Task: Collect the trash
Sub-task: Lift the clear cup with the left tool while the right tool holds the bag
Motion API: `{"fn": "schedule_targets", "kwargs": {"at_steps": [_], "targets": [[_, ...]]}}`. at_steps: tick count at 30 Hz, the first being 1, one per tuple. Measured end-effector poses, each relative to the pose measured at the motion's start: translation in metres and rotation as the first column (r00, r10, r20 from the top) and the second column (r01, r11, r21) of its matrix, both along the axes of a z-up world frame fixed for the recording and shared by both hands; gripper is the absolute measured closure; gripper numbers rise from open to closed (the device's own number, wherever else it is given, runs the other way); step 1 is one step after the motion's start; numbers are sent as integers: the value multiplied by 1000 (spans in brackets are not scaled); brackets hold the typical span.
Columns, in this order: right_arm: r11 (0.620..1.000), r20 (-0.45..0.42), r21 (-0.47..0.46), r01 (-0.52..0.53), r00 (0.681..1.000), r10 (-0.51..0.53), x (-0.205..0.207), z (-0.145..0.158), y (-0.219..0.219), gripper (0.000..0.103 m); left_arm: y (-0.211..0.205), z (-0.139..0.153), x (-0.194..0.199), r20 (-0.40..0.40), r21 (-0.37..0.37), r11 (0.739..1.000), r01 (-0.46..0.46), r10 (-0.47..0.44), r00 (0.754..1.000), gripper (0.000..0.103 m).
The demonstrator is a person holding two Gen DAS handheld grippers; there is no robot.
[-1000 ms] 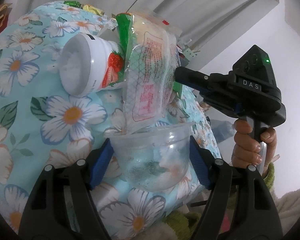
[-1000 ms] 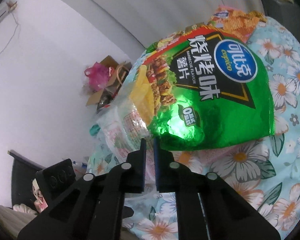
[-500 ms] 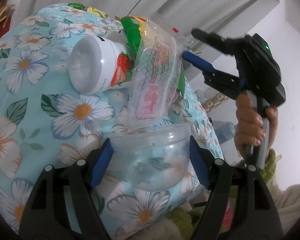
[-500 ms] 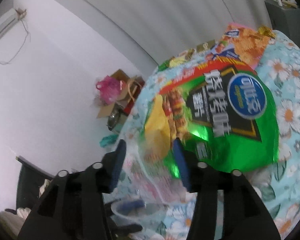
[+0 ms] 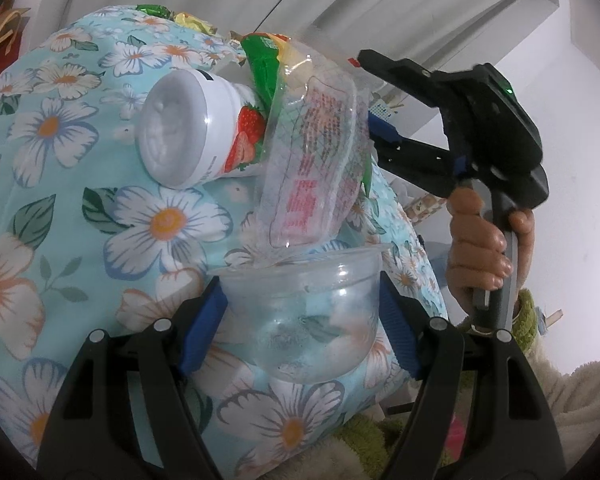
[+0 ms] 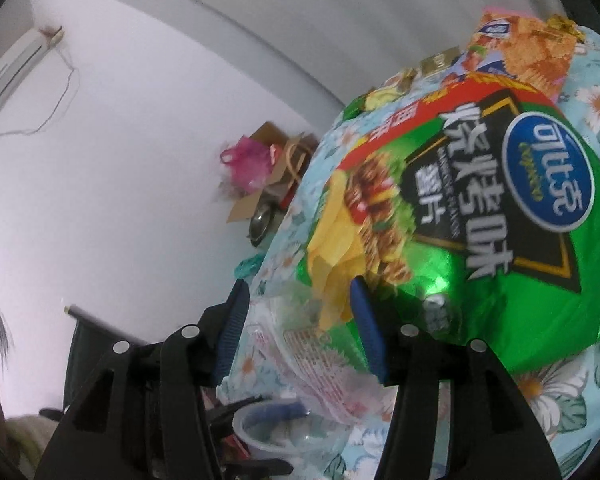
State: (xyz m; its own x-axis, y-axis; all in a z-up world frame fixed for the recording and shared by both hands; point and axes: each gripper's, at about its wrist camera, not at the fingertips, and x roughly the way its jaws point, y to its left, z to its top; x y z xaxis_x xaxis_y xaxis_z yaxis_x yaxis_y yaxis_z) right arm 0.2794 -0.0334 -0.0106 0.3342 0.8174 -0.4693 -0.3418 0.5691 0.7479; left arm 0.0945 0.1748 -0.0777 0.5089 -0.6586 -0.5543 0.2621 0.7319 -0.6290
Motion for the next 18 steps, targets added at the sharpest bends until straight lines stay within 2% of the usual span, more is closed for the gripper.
{"fn": "schedule_targets", "kwargs": {"at_steps": [3,5,8,10,18], "targets": [[1000,18,-17,-1,1000,1,-4,2,0,62,0,0,0,1,0,1000,-1,1,1000,34],[999,29,-47,6,1000,-4,-5,2,1,76,0,0,0,3,1,1000,-2,2,1000,34],[997,49,-70,16,999,-12,-10,4,5,89,0,0,0,5,2,1000,-4,4,1000,34],[997,60,-66,29,998,-25,-14,7,5,94,0,1,-1,13,3,1000,-7,7,1000,34],[994,148,-49,98,985,-90,-26,30,-8,99,5,5,-4,53,-6,1000,-14,14,998,34]]}}
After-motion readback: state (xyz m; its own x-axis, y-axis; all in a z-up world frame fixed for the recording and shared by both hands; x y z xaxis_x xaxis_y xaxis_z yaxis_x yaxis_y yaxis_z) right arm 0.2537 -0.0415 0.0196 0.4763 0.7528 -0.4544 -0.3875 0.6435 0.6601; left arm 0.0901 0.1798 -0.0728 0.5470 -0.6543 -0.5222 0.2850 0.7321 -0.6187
